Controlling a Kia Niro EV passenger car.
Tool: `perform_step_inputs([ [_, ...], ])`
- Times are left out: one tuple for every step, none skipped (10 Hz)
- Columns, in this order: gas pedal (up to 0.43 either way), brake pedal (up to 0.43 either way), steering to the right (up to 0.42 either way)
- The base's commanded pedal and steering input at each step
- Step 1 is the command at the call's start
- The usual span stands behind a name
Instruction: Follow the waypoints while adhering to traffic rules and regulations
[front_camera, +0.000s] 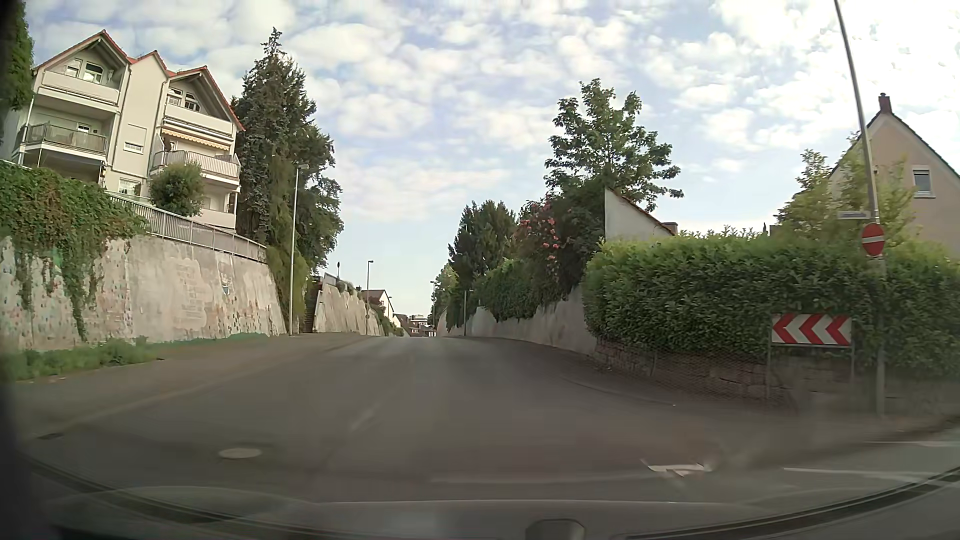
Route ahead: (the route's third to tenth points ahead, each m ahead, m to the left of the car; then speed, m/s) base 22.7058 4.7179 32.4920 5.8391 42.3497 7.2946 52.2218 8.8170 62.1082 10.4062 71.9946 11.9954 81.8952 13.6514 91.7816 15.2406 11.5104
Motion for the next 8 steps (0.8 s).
perform_step_inputs([
  [0.118, 0.018, -0.035],
  [0.118, 0.018, -0.034],
  [0.130, 0.018, -0.033],
  [0.130, 0.018, -0.033],
  [0.130, 0.018, -0.033],
  [0.150, 0.012, -0.033],
  [0.150, 0.018, -0.032],
  [0.150, 0.018, -0.032],
])
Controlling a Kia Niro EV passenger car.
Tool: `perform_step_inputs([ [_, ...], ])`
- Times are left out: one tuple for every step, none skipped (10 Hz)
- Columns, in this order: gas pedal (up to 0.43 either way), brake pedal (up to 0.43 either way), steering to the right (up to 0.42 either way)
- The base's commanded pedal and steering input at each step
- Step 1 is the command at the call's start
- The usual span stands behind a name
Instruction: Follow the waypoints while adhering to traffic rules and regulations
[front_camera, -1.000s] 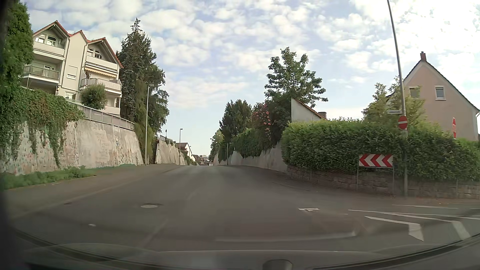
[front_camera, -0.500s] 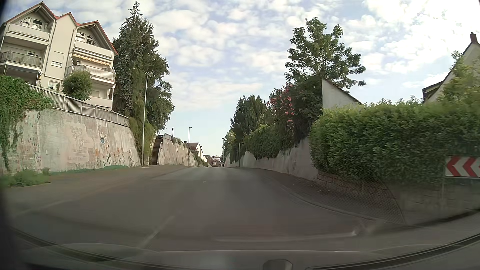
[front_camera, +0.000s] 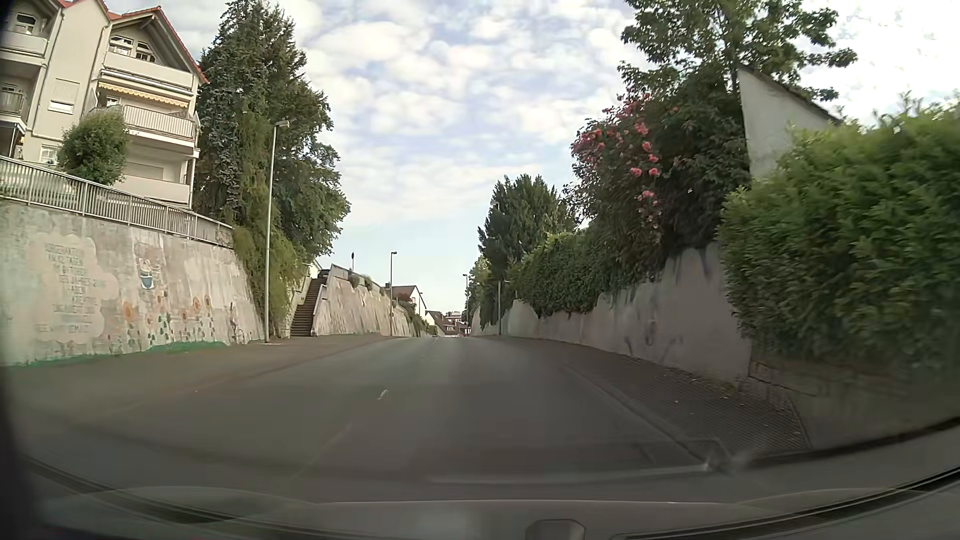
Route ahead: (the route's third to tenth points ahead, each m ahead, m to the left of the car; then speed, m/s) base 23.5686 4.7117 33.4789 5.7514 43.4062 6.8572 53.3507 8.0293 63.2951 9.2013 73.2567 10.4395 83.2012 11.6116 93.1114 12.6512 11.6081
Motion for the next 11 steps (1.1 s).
perform_step_inputs([
  [0.157, 0.018, -0.032],
  [0.157, 0.018, -0.029],
  [0.157, 0.018, -0.025],
  [0.157, 0.018, -0.020],
  [0.157, 0.018, -0.016],
  [0.157, 0.018, -0.014],
  [0.157, 0.018, -0.013],
  [0.157, 0.018, -0.013],
  [0.157, 0.018, -0.013],
  [0.157, 0.018, -0.013],
  [0.157, 0.018, -0.015],
])
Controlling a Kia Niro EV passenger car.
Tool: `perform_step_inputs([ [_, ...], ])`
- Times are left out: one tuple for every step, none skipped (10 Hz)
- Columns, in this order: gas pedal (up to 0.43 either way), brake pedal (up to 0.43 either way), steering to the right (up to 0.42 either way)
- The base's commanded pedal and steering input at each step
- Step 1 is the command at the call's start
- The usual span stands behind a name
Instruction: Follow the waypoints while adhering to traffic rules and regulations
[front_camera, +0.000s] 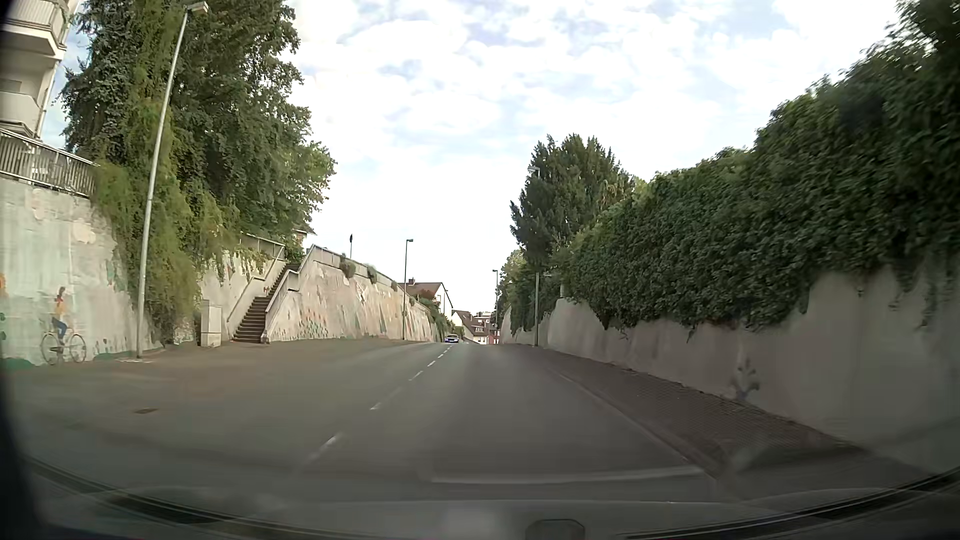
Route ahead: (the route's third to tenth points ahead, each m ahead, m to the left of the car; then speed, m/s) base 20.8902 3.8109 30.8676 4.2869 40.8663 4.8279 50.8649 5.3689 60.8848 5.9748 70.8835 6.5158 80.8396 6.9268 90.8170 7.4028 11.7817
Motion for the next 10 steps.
perform_step_inputs([
  [0.157, 0.018, -0.015],
  [0.157, 0.018, -0.015],
  [0.157, 0.018, -0.016],
  [0.157, 0.018, -0.018],
  [0.157, 0.012, -0.018],
  [0.157, 0.018, -0.018],
  [0.157, 0.018, -0.018],
  [0.157, 0.018, -0.017],
  [0.157, 0.018, -0.016],
  [0.157, 0.018, -0.015],
])
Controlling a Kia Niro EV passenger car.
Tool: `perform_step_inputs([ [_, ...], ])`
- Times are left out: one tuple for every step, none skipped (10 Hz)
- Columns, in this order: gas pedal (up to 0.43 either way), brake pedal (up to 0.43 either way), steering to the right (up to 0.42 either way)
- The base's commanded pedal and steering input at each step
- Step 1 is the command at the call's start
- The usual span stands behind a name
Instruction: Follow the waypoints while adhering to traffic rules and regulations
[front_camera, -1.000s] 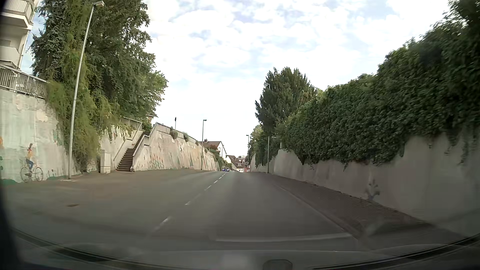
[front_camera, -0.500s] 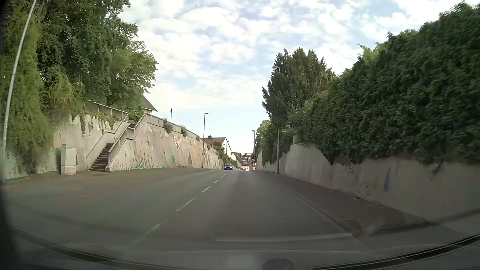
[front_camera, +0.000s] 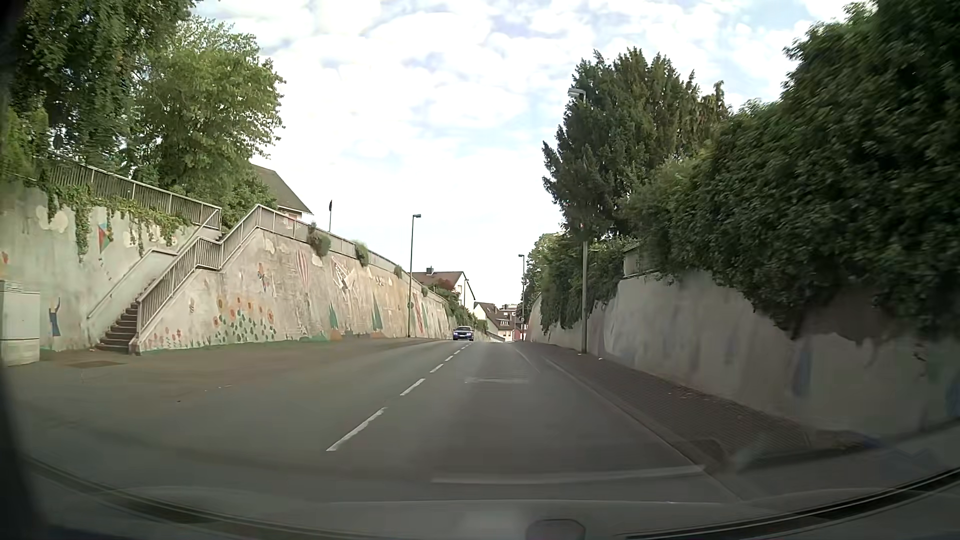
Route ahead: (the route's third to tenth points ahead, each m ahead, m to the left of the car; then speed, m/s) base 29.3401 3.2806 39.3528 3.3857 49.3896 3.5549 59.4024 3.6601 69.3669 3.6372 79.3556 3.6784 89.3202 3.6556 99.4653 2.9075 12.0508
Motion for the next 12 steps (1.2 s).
perform_step_inputs([
  [0.157, 0.018, -0.014],
  [0.157, 0.018, -0.012],
  [0.157, 0.018, -0.010],
  [0.157, 0.018, -0.008],
  [0.157, 0.018, -0.008],
  [0.157, 0.018, -0.006],
  [0.157, 0.018, -0.005],
  [0.157, 0.018, -0.004],
  [0.157, 0.018, -0.002],
  [0.157, 0.018, -0.002],
  [0.157, 0.018, -0.001],
  [0.157, 0.012, -0.001],
])
